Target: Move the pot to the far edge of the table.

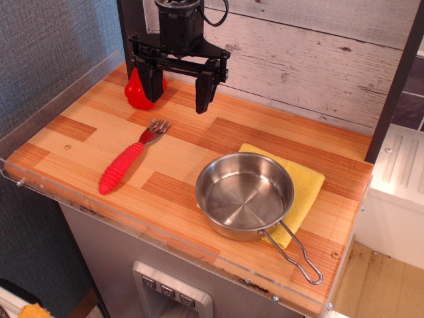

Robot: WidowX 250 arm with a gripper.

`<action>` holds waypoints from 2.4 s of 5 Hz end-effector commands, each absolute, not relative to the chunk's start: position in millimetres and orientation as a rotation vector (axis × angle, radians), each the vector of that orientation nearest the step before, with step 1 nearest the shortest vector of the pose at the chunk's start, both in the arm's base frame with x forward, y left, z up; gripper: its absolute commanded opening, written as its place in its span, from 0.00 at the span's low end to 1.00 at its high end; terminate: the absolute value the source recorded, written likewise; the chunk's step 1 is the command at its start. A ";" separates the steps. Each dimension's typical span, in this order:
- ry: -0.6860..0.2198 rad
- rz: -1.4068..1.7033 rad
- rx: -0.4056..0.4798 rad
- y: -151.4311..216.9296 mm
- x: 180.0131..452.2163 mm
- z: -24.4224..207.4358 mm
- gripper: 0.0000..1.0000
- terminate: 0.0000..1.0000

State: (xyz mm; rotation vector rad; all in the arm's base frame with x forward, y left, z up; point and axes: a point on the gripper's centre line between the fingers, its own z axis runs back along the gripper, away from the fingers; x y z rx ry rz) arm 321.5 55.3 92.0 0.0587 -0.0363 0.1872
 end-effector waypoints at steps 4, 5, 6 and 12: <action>-0.037 0.095 -0.015 28.7 281.4 83.9 1.00 0.00; -0.001 0.058 -0.003 26.9 278.0 67.7 1.00 0.00; -0.026 0.007 0.000 27.5 282.1 49.8 1.00 0.00; -0.112 -0.120 0.012 -0.4 287.2 49.8 0.00 0.00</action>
